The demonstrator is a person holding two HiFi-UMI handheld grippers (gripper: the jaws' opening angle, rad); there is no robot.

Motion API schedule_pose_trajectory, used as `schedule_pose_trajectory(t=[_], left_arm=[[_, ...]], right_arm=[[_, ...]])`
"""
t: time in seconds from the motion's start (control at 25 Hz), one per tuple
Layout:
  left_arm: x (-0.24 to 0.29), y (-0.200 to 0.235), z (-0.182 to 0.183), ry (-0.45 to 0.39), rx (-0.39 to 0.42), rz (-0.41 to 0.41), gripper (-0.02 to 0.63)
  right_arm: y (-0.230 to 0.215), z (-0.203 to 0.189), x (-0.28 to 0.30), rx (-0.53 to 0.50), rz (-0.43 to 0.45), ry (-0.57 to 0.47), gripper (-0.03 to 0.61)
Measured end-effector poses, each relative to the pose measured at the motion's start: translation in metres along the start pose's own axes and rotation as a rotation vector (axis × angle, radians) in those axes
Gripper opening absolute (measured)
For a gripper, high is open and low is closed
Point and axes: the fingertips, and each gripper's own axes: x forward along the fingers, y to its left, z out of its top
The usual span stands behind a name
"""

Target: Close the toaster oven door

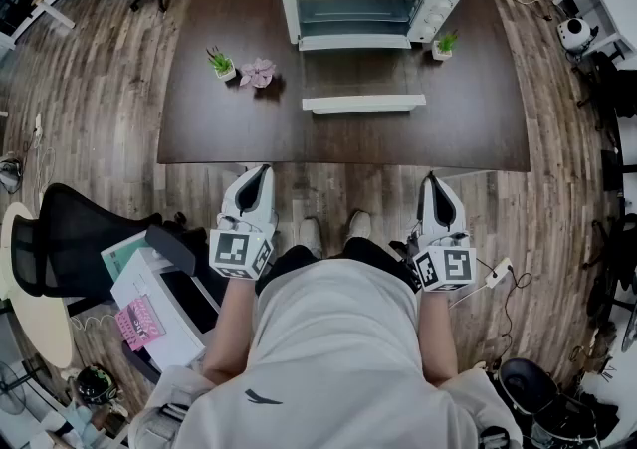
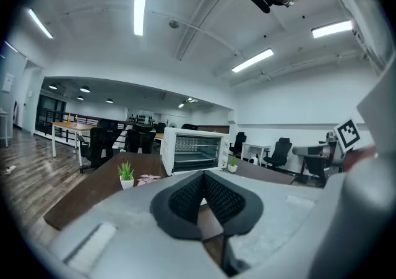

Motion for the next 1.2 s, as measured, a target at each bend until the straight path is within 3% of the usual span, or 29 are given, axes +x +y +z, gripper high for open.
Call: schedule_pose_trajectory(t=[0.52,1.2], left_arm=[[0.006,0.006,0.001,0.000,-0.001,-0.011,0.003],[0.044,0.036,0.000,0.034,0.010,-0.063,0.003]], right_arm=[[0.001,0.004,0.005,0.053,-0.006,-0.024,0.002],[-0.005,0.003,0.034,0.023,-0.064,-0.011,0.002]])
